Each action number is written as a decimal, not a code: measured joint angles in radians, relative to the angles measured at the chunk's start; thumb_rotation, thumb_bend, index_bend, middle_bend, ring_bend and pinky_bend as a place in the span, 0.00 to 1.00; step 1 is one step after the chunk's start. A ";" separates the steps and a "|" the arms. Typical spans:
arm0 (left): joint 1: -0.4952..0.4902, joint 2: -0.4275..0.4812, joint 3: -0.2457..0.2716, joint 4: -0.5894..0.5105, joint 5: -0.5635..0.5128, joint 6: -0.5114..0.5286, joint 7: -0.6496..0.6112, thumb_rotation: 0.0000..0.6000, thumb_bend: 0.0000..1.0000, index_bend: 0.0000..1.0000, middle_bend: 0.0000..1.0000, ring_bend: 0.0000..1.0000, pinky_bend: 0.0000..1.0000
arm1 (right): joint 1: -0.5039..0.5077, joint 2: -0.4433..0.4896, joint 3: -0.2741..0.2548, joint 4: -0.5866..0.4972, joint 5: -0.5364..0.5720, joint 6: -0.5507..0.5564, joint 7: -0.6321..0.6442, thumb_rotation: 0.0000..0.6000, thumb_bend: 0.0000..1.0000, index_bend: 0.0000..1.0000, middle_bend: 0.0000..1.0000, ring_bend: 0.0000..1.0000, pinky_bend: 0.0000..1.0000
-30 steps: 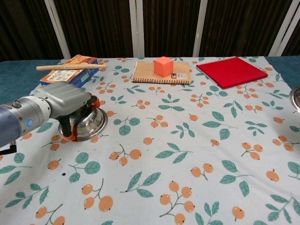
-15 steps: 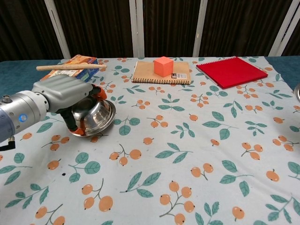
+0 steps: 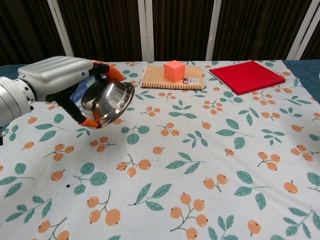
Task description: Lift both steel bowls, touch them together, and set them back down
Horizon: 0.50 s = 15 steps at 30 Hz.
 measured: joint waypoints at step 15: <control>0.063 -0.027 0.077 0.220 0.385 0.363 -0.462 1.00 0.48 0.47 0.57 0.46 0.70 | -0.055 0.092 0.166 -0.030 -0.184 -0.319 0.960 1.00 0.36 0.69 0.55 0.54 0.76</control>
